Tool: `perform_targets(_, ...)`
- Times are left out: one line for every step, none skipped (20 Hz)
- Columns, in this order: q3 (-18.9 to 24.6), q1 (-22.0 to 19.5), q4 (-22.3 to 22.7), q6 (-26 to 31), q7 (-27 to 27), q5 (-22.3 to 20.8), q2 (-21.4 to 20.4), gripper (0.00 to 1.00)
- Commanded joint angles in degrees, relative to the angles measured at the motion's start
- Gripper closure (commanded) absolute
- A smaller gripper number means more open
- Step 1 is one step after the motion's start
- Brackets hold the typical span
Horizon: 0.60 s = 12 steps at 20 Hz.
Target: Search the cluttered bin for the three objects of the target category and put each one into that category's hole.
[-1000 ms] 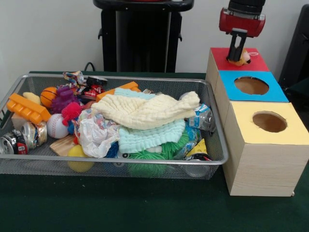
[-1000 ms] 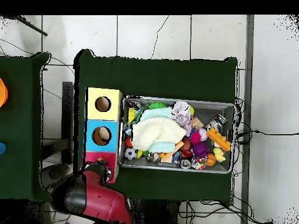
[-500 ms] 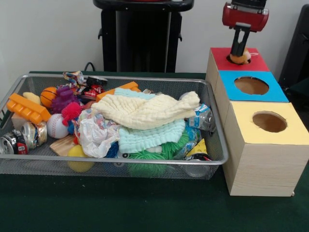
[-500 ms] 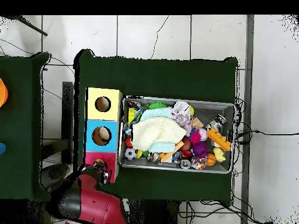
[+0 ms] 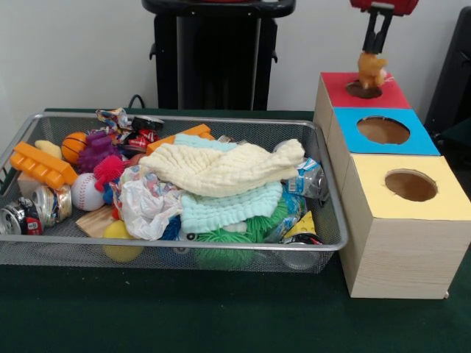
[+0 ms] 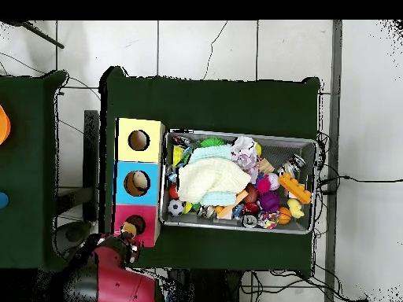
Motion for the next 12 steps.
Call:
perform_targets(-2.29, 0.25, -4.4, 9.99, 17.82, -0.26, -2.09, 1.0)
perform_targets(-2.4, 0.24, -4.42, 10.12, 17.68, -0.22, -2.16, 1.0)
perform_targets(-2.42, 0.18, -4.44, 10.15, 17.49, -0.17, -2.15, 1.0)
perform_targets(-2.5, 0.23, -4.39, 10.11, 17.46, -0.12, -2.13, 1.0)
perform_targets(-2.45, 0.16, -4.38, 10.02, 17.37, -0.02, -2.05, 1.0)
perform_targets(-2.29, 0.06, -4.19, 9.65, 17.29, 0.15, -1.99, 1.0)
perform_targets(-2.02, -0.13, -4.03, 9.13, 17.07, 0.3, -1.84, 1.0)
perform_targets(-1.76, -0.32, -3.86, 8.6, 16.86, 0.45, -1.69, 1.0)
perform_targets(-1.42, -0.75, -3.9, 8.1, 16.52, 0.57, -1.37, 1.0)
perform_targets(-1.24, -0.83, -3.8, 7.68, 16.49, 0.68, -1.17, 1.0)
perform_targets(-1.06, -0.91, -3.71, 7.27, 16.46, 0.79, -0.97, 1.0)
perform_targets(-0.94, -0.95, -3.62, 7.01, 16.39, 0.84, -0.89, 1.0)
